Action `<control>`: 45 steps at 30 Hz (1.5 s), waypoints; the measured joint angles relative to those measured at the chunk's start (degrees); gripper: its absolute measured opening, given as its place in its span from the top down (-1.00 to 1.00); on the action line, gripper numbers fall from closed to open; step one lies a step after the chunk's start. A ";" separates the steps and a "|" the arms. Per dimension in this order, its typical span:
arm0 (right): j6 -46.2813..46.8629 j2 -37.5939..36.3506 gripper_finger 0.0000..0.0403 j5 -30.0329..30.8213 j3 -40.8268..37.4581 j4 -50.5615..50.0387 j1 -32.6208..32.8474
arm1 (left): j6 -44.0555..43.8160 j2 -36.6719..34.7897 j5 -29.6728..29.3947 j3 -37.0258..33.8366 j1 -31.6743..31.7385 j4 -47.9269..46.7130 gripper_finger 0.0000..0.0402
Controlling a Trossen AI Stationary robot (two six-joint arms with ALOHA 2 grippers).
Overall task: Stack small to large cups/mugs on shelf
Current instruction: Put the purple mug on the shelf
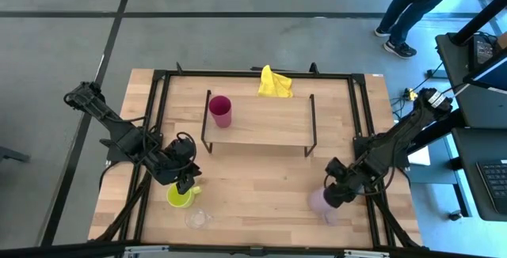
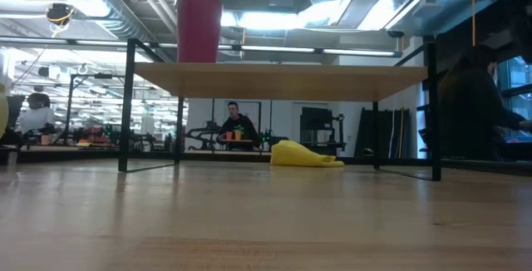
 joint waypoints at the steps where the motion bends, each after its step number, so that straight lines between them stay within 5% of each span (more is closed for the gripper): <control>1: 0.01 0.01 0.45 -0.59 -0.30 0.24 0.00 | 0.01 0.00 -0.02 0.00 0.00 -0.02 0.56; 7: -2.26 0.01 0.82 -0.14 0.42 0.24 -0.49 | 0.01 0.00 -0.17 0.00 0.00 -0.02 0.56; 20: -8.27 0.07 0.84 -1.45 9.87 -1.39 -6.54 | 0.07 0.00 -0.84 0.00 -0.01 0.00 0.56; 32: -32.09 16.68 0.83 1.02 45.49 -36.58 -20.67 | -1.06 0.00 -0.87 0.01 0.00 0.00 0.56; 45: -51.16 35.48 0.82 4.33 78.62 -41.07 -40.02 | -6.17 0.00 -1.04 0.02 0.00 -7.61 0.56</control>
